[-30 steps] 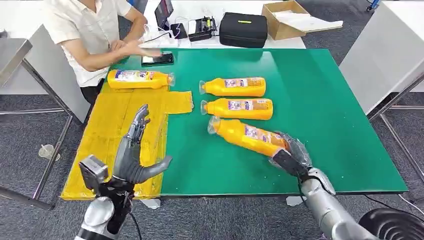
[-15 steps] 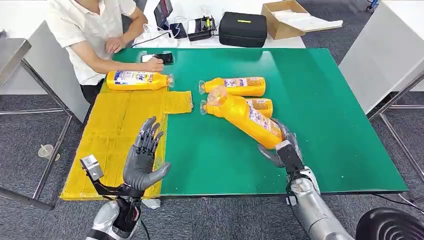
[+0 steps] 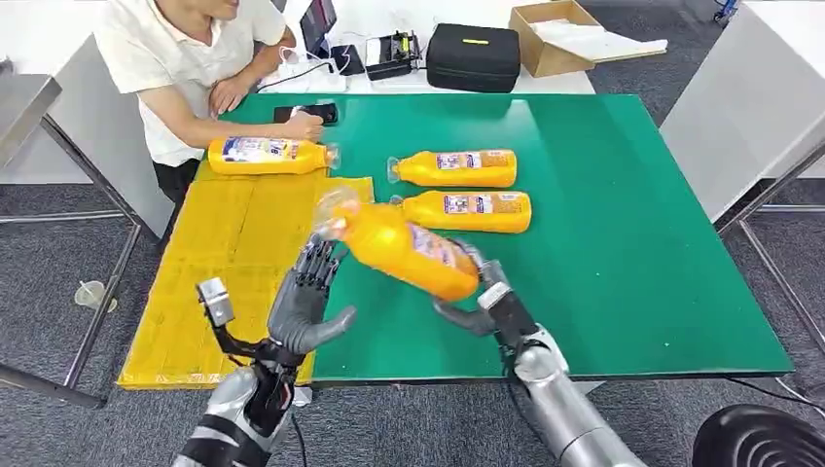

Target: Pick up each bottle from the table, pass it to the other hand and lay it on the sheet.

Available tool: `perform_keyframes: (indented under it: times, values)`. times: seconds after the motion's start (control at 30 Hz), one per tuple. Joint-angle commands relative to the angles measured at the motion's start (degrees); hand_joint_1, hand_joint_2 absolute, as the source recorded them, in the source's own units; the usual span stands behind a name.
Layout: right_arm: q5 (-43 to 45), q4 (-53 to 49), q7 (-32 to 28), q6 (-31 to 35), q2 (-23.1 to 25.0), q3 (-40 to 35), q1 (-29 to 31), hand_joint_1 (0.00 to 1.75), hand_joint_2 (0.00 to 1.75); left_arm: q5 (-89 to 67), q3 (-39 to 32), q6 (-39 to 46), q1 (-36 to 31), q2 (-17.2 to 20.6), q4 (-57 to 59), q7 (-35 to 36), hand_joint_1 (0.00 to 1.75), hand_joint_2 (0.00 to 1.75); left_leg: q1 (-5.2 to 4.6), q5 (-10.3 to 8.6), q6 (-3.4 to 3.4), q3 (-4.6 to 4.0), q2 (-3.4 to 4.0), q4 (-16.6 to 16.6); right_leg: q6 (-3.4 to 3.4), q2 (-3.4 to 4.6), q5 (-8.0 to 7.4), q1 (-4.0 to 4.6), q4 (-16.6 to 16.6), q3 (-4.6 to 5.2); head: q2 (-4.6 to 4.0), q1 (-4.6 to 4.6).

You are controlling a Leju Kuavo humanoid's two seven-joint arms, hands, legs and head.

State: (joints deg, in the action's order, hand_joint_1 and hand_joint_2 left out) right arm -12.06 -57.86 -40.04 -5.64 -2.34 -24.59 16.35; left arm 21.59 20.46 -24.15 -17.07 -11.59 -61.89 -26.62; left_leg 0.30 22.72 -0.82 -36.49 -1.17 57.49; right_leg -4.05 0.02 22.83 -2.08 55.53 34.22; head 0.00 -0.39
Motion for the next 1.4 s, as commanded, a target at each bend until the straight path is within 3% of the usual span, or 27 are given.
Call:
perform_keyframes:
  times: [0.03, 0.6, 0.63, 0.67, 1.4]
  values:
    - [1.4, 3.5, 0.0, -1.0, 1.7, -7.8, 3.2, 1.75, 1.75, -1.2, 1.4, -0.2, -7.0, -1.7, 9.7, -1.5, 0.00, 1.75, 0.07, 0.11, 0.03, 0.17, 0.14, 0.0, 0.21, 0.06, 0.06, 0.11, 0.0, -0.17, 0.00, 0.00]
    - [0.6, 7.3, 0.0, -0.3, 2.9, -10.0, 5.4, 1.75, 1.75, -3.6, 0.8, 4.8, -8.1, -3.3, 7.5, -3.5, 0.00, 1.75, 0.07, 0.10, 0.03, 0.09, 0.16, 0.1, 0.21, 0.08, 0.05, 0.11, 0.0, -0.11, 0.00, 0.00]
    - [0.8, 8.7, 0.0, -0.5, 3.3, -9.9, 5.8, 1.75, 1.75, -3.3, 0.3, 5.0, -8.2, -3.3, 7.0, -3.5, 0.42, 1.75, 0.05, 0.07, 0.03, 0.05, 0.13, 0.0, 0.16, 0.07, 0.03, 0.08, 0.0, -0.06, 0.00, 0.00]
    - [0.7, 9.3, 0.0, -0.4, 3.5, -9.9, 5.9, 1.75, 1.75, -2.5, 0.0, 4.8, -8.2, -3.5, 7.3, -2.7, 1.68, 1.75, 0.07, 0.10, 0.03, 0.10, 0.12, 0.1, 0.21, 0.04, 0.06, 0.11, 0.0, -0.13, 0.00, 0.00]
    - [0.9, 9.6, 0.0, 0.3, 3.3, -10.0, 5.5, 1.75, 1.75, -1.2, -0.2, 3.1, -7.1, -2.8, 7.4, -2.5, 1.75, 1.75, 0.06, 0.09, 0.03, 0.12, 0.12, 0.0, 0.19, 0.04, 0.05, 0.09, 0.0, -0.13, 0.00, 0.00]
